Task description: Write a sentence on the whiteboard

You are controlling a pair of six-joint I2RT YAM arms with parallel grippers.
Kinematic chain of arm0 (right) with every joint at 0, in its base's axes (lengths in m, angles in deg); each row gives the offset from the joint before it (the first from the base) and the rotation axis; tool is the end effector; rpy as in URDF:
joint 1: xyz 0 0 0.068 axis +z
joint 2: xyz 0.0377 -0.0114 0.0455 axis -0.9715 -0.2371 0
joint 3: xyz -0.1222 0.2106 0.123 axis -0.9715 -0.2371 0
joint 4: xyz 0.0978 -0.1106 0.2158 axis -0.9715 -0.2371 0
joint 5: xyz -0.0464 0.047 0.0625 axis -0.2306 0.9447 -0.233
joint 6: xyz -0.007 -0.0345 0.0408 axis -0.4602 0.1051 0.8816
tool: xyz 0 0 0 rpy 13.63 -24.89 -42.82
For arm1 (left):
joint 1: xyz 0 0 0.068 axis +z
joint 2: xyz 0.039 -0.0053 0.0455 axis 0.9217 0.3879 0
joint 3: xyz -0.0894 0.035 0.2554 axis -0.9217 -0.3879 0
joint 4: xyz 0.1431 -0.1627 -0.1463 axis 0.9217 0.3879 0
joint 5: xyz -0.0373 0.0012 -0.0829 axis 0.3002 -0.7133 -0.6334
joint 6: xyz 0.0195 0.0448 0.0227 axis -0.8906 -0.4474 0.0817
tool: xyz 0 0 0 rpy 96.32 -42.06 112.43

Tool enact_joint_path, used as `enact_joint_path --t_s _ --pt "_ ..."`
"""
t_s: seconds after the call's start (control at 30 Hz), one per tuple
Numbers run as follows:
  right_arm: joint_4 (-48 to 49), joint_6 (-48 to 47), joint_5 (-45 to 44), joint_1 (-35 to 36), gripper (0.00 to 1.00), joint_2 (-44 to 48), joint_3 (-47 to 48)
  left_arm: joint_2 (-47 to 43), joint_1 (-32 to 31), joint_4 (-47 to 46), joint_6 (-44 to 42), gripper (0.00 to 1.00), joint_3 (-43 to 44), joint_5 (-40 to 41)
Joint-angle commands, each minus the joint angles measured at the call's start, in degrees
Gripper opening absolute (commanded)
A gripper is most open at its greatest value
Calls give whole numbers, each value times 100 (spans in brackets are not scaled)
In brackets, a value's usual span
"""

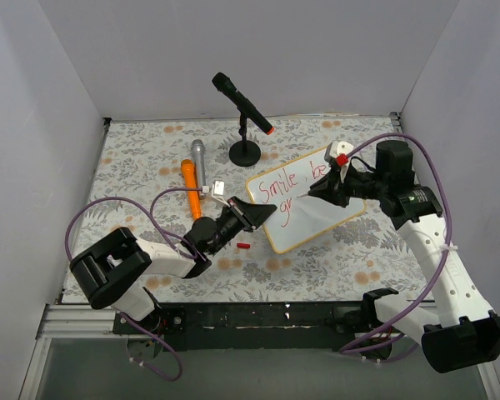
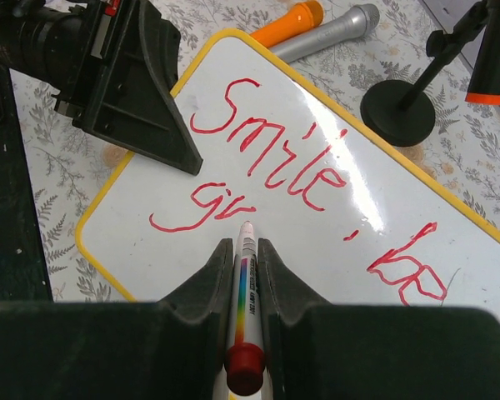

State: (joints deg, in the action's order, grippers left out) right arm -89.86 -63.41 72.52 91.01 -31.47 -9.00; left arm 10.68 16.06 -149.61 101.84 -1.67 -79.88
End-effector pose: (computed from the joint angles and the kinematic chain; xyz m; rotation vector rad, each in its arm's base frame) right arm 0.1982 0.0793 0.3755 -1.1780 1.5367 0.6643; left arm 0.1773 -0.2160 0.2052 -0.8061 1.6306 -2.0024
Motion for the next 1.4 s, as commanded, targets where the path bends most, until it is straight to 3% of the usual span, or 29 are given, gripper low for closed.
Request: enact_joint_path --t_s 0.0,0.53,0.87,1.37 --pt "217 100 -220 -13 1 -43 6 -171 -4 -2418 104 0 306 166" --pt "437 196 -369 4 1 -395 68 -118 -4 -2444 113 0 429 16" --pt "463 214 17 22 1 -456 50 -13 -4 -2540 166 0 456 -19" --pt "-187 -226 105 31 1 -246 -187 -65 5 -2567 113 0 385 52"
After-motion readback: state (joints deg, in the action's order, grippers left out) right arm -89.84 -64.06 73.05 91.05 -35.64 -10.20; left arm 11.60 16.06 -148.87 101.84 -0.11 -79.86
